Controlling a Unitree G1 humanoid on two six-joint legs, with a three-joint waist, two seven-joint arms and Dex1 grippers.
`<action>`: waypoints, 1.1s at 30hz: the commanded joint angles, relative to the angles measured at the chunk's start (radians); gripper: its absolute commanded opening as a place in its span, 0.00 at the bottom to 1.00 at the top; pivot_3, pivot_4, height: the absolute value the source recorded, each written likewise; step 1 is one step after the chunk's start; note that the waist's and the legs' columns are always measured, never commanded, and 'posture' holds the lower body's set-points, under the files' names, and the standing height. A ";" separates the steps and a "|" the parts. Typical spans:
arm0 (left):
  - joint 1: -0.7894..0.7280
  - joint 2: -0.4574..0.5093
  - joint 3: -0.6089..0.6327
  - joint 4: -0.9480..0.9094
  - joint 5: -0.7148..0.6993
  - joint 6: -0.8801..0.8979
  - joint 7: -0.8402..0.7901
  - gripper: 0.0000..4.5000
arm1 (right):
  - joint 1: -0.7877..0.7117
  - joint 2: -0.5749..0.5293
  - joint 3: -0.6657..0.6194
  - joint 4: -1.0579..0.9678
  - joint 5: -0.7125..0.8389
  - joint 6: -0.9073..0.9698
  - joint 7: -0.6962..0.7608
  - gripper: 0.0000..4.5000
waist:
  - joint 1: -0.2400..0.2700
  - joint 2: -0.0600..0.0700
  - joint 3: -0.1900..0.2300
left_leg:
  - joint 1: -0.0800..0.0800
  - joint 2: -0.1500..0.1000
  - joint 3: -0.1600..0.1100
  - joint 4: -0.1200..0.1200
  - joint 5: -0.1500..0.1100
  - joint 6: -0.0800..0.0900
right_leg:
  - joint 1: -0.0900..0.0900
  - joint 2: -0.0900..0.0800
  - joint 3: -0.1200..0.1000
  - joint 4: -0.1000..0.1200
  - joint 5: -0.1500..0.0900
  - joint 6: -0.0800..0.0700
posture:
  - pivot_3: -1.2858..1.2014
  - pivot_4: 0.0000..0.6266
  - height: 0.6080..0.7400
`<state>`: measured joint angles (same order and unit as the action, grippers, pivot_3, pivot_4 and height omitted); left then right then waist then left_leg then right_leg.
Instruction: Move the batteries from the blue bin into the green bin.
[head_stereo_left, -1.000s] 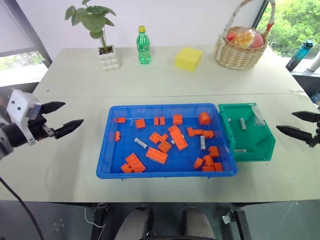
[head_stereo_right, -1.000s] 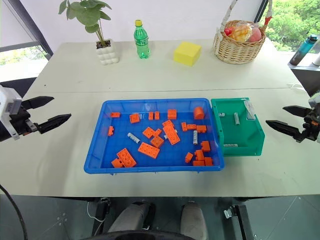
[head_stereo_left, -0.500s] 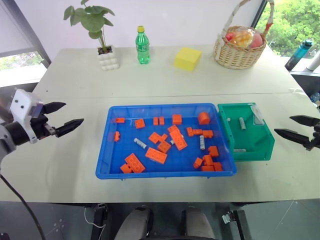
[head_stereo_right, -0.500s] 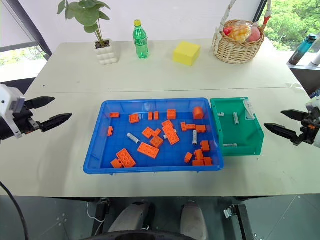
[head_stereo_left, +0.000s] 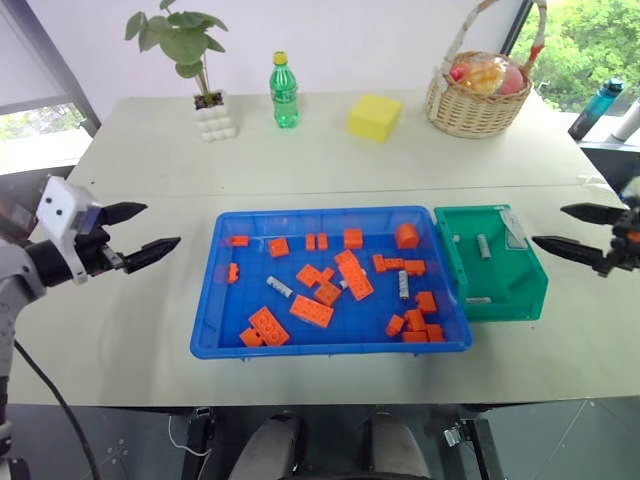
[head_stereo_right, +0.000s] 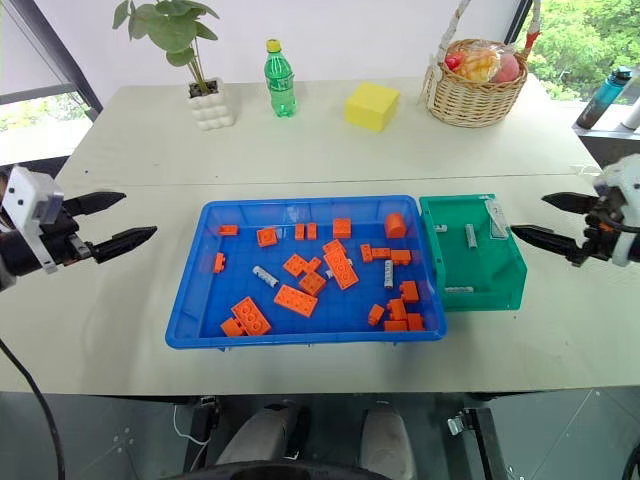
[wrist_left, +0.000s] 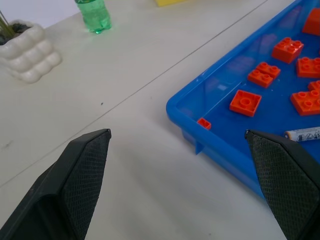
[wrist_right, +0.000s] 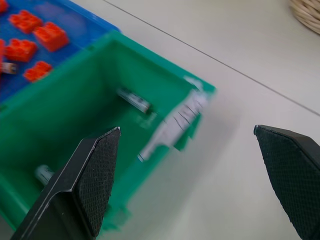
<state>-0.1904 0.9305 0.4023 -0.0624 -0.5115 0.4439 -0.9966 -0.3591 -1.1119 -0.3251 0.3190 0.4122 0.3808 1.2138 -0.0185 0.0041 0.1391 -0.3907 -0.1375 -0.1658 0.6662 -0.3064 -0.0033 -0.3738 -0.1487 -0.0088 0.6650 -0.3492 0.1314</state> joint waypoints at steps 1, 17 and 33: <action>-0.035 0.036 0.002 -0.028 -0.031 0.004 -0.049 1.00 | -0.097 0.000 0.041 -0.135 0.051 0.064 0.021 0.98 | 0.000 0.000 0.000 | 0.000 0.000 0.000 0.000 0.000 0.000 | 0.000 0.000 0.000 0.000 0.000 0.000 | 0.52 0.24 0.98; -0.047 0.160 -0.049 -0.107 -0.098 0.010 -0.328 1.00 | -0.568 0.621 0.652 -0.462 -0.014 0.552 -0.335 0.98 | -0.027 -0.002 0.002 | -0.002 0.003 0.000 -0.001 0.000 0.000 | -0.003 0.002 0.000 0.002 0.000 0.000 | 0.52 0.24 0.98; -0.025 0.157 -0.046 -0.137 -0.095 -0.009 -0.334 1.00 | -0.510 0.889 0.896 -0.240 -0.198 0.472 -0.435 0.98 | -0.040 -0.003 0.001 | -0.002 -0.001 -0.001 0.000 0.000 0.000 | -0.014 0.000 0.001 0.019 0.000 0.000 | 0.52 0.24 0.98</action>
<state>-0.2105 1.0694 0.3301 -0.1727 -0.5957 0.4326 -1.3328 -0.8655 -0.2256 0.5587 0.0922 0.2306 0.8831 0.7656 -0.0589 0.0014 0.1401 -0.3926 -0.1385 -0.1672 0.6661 -0.3065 -0.0036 -0.3881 -0.1490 -0.0073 0.6845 -0.3489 0.1309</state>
